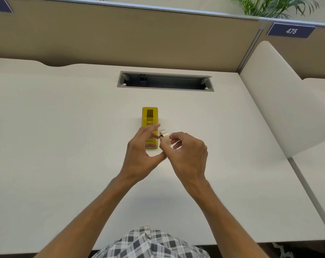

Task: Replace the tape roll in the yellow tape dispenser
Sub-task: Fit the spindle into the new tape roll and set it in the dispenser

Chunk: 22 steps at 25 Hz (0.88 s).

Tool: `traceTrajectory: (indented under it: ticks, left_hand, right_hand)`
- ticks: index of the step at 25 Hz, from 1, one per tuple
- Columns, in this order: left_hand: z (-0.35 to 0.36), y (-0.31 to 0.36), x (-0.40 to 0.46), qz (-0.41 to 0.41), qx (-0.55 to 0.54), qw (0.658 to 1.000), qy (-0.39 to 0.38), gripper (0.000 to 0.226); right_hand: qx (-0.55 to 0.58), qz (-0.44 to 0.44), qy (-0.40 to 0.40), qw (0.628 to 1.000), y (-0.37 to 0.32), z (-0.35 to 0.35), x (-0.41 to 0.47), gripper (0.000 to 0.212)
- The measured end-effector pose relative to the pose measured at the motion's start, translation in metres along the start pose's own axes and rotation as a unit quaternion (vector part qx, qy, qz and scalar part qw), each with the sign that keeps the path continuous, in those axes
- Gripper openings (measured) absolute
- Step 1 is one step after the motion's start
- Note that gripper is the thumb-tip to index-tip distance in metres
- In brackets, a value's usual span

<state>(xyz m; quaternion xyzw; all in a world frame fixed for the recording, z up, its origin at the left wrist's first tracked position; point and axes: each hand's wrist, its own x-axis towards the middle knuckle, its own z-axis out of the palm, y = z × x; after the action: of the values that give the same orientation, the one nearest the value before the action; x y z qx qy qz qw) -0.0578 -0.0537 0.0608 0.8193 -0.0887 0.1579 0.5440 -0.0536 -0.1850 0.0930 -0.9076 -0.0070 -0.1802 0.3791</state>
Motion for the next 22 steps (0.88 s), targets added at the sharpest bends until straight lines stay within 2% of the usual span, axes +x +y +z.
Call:
traceTrajectory:
  ticks: [2, 6, 12, 22]
  left_hand:
    - [0.001, -0.001, 0.001, -0.017, 0.001, 1.0, -0.018, 0.064]
    - [0.003, -0.003, 0.002, -0.04, -0.034, 0.999, -0.015, 0.056]
    - [0.003, -0.008, 0.003, -0.052, -0.062, 0.996, -0.033, 0.054]
    - [-0.002, -0.02, 0.009, -0.047, 0.011, 0.997, -0.068, 0.059]
  right_hand:
    - [0.013, -0.002, -0.001, 1.0, 0.001, 0.001, -0.001, 0.022]
    - [0.035, -0.006, -0.001, 0.999, 0.002, 0.003, -0.002, 0.021]
    - [0.065, 0.01, -0.027, 0.998, 0.006, 0.01, -0.002, 0.016]
    - [0.055, 0.033, -0.061, 0.996, 0.007, 0.024, 0.003, 0.022]
